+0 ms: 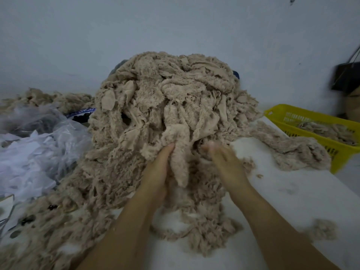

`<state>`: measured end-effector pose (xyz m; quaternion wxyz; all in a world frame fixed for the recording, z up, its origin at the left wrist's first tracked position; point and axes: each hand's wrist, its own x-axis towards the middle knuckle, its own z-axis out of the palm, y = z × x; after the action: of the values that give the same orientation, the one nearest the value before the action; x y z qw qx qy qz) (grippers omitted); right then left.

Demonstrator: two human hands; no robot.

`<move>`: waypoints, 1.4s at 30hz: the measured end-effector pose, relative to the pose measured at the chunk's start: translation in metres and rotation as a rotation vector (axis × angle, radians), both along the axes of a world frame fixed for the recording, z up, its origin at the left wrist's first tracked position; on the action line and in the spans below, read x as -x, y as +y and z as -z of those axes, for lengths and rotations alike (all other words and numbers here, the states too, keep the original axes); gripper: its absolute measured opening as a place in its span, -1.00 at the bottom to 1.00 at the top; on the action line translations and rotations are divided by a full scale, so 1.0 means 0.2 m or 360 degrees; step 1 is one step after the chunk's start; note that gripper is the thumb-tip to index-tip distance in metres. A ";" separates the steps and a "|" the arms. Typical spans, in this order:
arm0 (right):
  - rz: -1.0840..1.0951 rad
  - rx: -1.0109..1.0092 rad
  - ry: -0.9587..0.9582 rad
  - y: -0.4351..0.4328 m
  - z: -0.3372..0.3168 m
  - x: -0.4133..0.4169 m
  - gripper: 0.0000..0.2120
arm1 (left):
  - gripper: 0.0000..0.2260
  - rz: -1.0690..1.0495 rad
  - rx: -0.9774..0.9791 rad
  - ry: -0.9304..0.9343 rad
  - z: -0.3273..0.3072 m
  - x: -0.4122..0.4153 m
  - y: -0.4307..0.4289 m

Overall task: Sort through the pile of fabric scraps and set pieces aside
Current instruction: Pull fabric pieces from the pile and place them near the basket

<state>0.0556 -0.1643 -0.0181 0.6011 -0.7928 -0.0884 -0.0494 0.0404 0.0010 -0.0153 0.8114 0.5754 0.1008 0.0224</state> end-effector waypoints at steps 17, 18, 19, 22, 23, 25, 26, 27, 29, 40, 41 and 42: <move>0.0275 -0.1741 0.0443 -0.20 0.01 -0.13 -0.41 | -0.68 -0.0146 -0.1538 -0.0276 0.14 -0.09 0.06; 0.0259 -0.1586 0.0503 -0.17 0.05 -0.13 -0.45 | -0.55 -0.0052 -0.1741 -0.0147 0.15 -0.10 0.07; 0.0235 -0.1438 0.0536 -0.14 0.07 -0.12 -0.52 | -0.46 0.0018 -0.1924 -0.0045 0.17 -0.11 0.07; 0.0137 -0.1073 0.0468 -0.05 0.07 -0.10 -0.64 | -0.55 -0.0096 -0.2089 -0.0134 0.19 -0.12 0.07; 0.0109 -0.0923 0.0424 -0.04 0.08 -0.10 -0.66 | -0.65 -0.0192 -0.1991 -0.0224 0.19 -0.12 0.08; 0.0054 -0.0639 0.0356 -0.03 0.10 -0.07 -0.70 | -0.75 -0.0372 -0.1720 -0.0366 0.18 -0.11 0.10; 0.0027 -0.0542 0.0335 -0.03 0.11 -0.07 -0.71 | -0.75 -0.0428 -0.1622 -0.0425 0.17 -0.10 0.10; 0.0006 -0.0482 0.0318 -0.02 0.11 -0.06 -0.70 | -0.75 -0.0449 -0.1571 -0.0496 0.15 -0.09 0.10; -0.0042 -0.0431 0.0301 -0.01 0.11 -0.05 -0.68 | -0.73 -0.0398 -0.1538 -0.0677 0.11 -0.05 0.07; 0.0044 -0.0806 0.0453 -0.05 0.07 -0.07 -0.78 | -0.76 0.0766 -0.1366 -0.0686 0.09 0.08 -0.15; 0.0157 -0.0585 0.0319 -0.05 0.07 -0.07 -0.77 | -0.72 0.0703 -0.1178 -0.0539 0.09 0.08 -0.13; 0.0199 -0.0376 0.0165 -0.04 0.06 -0.06 -0.76 | -0.68 0.0633 -0.0985 -0.0419 0.08 0.07 -0.12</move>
<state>0.0679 -0.1720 -0.0304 0.6897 -0.7219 -0.0012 -0.0557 0.0264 -0.0233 -0.0319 0.5940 0.7933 -0.1293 -0.0323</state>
